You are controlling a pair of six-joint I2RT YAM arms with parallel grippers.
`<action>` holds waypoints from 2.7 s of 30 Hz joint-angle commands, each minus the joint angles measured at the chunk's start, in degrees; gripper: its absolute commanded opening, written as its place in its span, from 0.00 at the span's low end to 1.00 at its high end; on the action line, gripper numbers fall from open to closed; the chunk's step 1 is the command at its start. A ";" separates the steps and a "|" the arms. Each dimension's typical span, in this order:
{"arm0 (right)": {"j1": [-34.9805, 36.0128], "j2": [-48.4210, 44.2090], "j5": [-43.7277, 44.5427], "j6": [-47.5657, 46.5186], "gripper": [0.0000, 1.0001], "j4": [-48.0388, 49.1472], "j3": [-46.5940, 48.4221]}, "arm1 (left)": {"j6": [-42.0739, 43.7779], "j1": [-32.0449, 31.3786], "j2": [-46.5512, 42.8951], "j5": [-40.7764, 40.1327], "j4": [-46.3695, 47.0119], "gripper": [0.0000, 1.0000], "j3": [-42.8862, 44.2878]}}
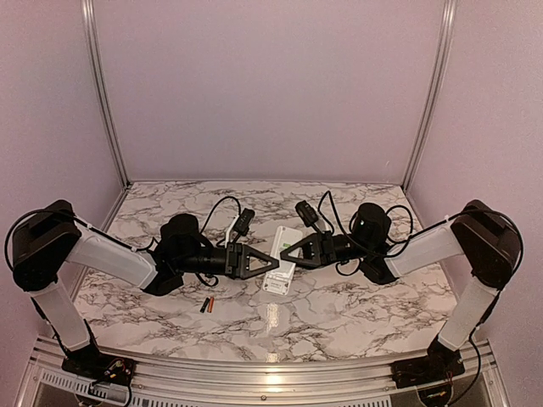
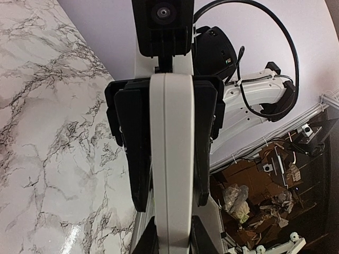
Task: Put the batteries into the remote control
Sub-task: Pass from the left arm to the right, then pick up the battery from the center of the board.
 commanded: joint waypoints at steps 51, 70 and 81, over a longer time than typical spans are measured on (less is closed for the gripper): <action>-6.14 -4.26 6.92 -23.14 0.00 -26.40 -0.72 | 27.75 4.44 -11.69 -36.15 -82.77 0.25 4.95; -6.14 -4.26 6.82 -23.25 0.00 -27.24 -0.48 | 28.18 3.75 -8.07 -36.12 -82.89 0.23 5.59; -6.13 -4.10 6.75 -23.31 0.00 -27.59 -0.32 | 28.61 3.51 -6.61 -38.69 -85.17 0.18 6.37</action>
